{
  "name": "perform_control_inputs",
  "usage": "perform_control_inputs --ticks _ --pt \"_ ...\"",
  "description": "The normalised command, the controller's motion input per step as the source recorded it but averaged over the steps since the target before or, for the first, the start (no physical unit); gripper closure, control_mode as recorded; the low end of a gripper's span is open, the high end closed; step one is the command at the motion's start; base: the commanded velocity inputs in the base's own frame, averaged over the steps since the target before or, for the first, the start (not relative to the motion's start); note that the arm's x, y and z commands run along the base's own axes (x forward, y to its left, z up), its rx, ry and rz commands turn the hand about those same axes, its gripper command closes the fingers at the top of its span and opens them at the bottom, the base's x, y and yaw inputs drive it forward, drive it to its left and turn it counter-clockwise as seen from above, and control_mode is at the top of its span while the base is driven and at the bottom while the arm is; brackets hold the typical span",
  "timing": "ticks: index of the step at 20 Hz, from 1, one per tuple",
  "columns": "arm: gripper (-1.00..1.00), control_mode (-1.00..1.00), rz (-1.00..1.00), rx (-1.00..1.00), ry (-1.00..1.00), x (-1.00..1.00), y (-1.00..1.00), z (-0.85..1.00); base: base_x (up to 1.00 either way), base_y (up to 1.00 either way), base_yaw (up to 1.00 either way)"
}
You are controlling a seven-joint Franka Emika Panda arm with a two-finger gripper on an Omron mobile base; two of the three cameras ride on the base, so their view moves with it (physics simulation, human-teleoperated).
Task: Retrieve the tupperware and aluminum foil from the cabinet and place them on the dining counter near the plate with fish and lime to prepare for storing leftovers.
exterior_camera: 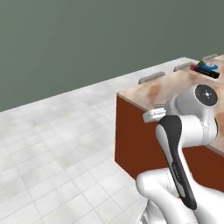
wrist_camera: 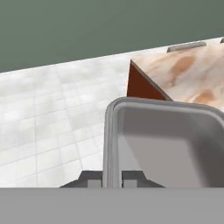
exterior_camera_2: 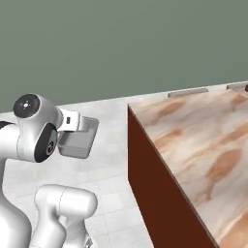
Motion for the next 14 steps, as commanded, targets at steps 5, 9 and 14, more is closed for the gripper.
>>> perform_control_inputs --ticks 5,9,14 --pt "1.00 1.00 0.00 0.00 0.00 0.00 0.00 0.00 1.00 0.65 -0.29" --pt "1.00 1.00 0.00 0.00 0.00 0.00 0.00 0.00 1.00 0.72 -0.35" --pt "1.00 1.00 0.00 0.00 0.00 0.00 0.00 0.00 1.00 0.79 -0.38"
